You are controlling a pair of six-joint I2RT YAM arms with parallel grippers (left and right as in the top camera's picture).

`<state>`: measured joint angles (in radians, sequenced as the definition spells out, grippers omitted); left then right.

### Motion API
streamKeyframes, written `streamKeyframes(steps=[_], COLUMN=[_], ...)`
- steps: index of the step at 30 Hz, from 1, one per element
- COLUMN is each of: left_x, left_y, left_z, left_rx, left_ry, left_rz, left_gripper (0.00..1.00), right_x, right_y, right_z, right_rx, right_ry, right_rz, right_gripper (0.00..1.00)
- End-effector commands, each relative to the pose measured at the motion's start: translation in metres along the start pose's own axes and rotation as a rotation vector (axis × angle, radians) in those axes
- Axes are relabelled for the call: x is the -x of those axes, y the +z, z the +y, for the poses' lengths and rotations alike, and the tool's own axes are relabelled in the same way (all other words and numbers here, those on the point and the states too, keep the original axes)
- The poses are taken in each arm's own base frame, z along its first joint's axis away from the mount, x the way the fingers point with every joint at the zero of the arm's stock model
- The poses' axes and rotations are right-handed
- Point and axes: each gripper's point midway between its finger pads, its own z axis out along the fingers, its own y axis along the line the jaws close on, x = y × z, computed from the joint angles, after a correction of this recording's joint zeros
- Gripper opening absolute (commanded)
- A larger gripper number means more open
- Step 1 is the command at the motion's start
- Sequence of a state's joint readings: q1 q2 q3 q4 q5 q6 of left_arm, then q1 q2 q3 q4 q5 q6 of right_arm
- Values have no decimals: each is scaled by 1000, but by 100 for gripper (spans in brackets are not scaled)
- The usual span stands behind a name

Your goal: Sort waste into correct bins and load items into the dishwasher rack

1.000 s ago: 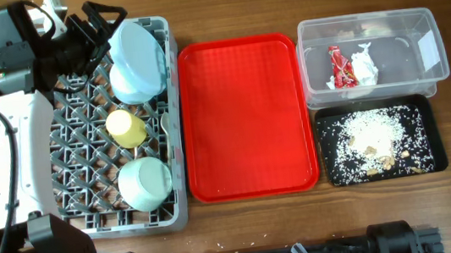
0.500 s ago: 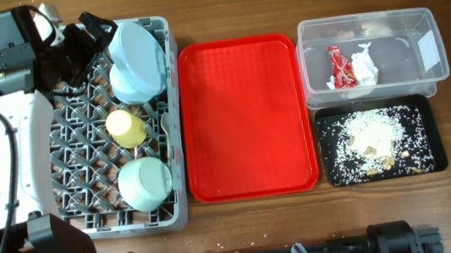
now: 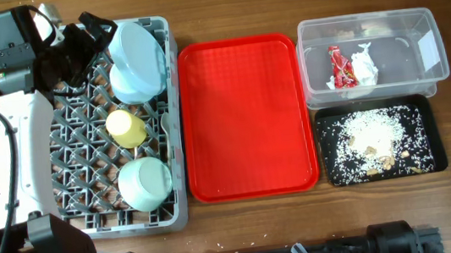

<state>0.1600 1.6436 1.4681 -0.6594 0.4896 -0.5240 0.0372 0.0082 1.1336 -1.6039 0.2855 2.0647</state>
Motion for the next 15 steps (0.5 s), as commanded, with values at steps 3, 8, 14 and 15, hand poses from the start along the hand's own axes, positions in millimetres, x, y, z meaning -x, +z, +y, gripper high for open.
streamKeyframes(steps=[3,8,14,15], left_x=[5,5,5,5], left_y=[-5,-5,-5,-5], left_z=[-3,-3,-3,-3], left_rx=[2,2,2,2], left_ry=[31,31,31,31], left_rz=[-23,-23,-23,-23], left_gripper=[100,100,100,100], right_x=[-38,-88,-135,-138], right_y=[35,49,71,77], right_z=[17,104,132,127], right_rx=[53,491,911,925], right_ry=[-125,-400,-767,-818], right_rz=[122,196,177,167], right_gripper=[100,100,100,100])
